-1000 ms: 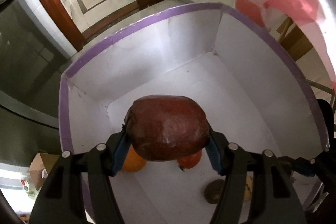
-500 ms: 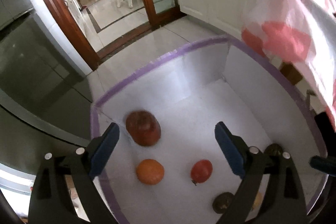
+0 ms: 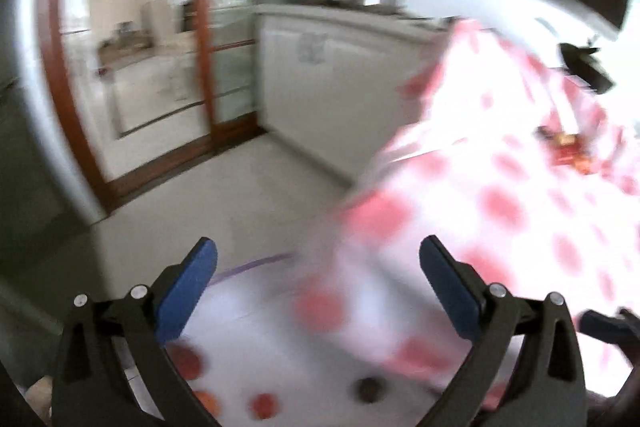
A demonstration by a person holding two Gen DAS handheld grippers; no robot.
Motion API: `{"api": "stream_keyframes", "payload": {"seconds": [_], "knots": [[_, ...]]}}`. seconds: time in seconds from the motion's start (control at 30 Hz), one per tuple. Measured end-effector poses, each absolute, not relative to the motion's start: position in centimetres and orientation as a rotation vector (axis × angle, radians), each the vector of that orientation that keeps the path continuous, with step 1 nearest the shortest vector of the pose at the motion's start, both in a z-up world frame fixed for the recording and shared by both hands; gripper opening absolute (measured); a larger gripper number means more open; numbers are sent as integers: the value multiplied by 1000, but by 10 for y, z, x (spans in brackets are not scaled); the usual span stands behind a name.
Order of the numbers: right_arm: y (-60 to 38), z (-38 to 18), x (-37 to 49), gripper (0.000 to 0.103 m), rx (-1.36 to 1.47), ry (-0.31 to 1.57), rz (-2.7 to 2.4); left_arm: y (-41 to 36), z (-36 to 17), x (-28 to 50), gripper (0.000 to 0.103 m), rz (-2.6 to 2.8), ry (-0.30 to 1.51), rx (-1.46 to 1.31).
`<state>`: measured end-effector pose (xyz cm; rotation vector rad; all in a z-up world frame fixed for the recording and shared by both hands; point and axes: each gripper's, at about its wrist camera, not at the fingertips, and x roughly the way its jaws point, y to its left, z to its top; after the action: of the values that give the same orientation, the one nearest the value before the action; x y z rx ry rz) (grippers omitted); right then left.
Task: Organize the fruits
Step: 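Move both open tools back over the fruit pile on the table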
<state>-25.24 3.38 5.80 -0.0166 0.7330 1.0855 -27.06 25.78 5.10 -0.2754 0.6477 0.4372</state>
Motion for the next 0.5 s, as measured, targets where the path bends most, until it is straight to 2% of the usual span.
{"api": "stream_keyframes", "payload": {"seconds": [0.23,0.5], "knots": [[-54,77,-200,87,101,626,781,171,75,-166,101,196,660,-226],[-147,58,-111,87,163,680,373,93,28,-16,101,72,813,-287]]}}
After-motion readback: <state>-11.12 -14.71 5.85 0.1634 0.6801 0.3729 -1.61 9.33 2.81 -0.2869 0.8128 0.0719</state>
